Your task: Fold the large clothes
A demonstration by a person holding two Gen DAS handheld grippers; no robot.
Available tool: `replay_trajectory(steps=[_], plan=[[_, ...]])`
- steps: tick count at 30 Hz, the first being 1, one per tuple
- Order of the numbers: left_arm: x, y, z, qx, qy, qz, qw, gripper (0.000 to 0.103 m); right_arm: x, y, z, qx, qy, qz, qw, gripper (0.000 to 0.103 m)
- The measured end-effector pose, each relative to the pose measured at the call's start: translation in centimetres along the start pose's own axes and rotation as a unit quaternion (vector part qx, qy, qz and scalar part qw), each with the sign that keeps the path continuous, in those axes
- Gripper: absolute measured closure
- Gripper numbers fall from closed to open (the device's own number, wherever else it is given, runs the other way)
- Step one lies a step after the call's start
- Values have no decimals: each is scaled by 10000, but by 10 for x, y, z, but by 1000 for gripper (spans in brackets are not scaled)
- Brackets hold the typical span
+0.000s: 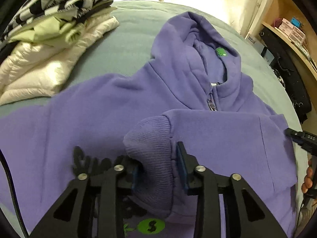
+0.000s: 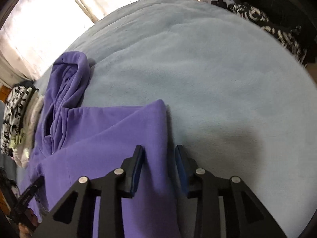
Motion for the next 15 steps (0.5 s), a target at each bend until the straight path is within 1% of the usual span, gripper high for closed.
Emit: replay_trajectory(steps=[1, 3, 4, 5, 6, 7, 8, 9, 12, 15], plan=[[5, -2, -1, -10, 17, 19, 10000, 69, 12, 0, -2, 108, 57, 127, 9998, 69], [16, -4, -5, 7, 2, 72, 10000, 59, 35, 3, -3, 266, 85, 346, 9990, 69], [20, -4, -6, 12, -48, 89, 9999, 56, 47, 6, -4, 333, 66, 455, 9984, 69], [26, -6, -7, -16, -182, 123, 9998, 50, 55, 9, -5, 366, 36, 508, 9980, 68], [32, -7, -7, -73, -423, 219, 9988, 46, 63, 14, -7, 389, -38, 516, 9979, 66], [37, -8, -8, -109, -588, 310, 9977, 43, 66, 18, -10, 399, -122, 472, 9980, 62], [41, -11, -9, -131, -781, 425, 9960, 42, 69, 26, -13, 410, -243, 381, 9981, 61], [43, -12, -11, -84, -835, 459, 9954, 42, 69, 31, -19, 429, -308, 308, 9981, 61], [51, -13, -8, 123, -509, 504, 9974, 42, 65, 51, -42, 625, -518, 82, 9967, 61], [57, -5, 12, -61, -369, 562, 9977, 42, 54, 70, -77, 963, -691, -92, 9929, 61]])
Point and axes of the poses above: each gripper's, at about its wrist camera, not at the fingertips, and x roughly against the way its jaws point, z to its right, y to its underside, the point moved 1 cm from there along -x, roughly the way its jaws point, and after that the axes turned 7 degrees about z, right-handed, at the moved point
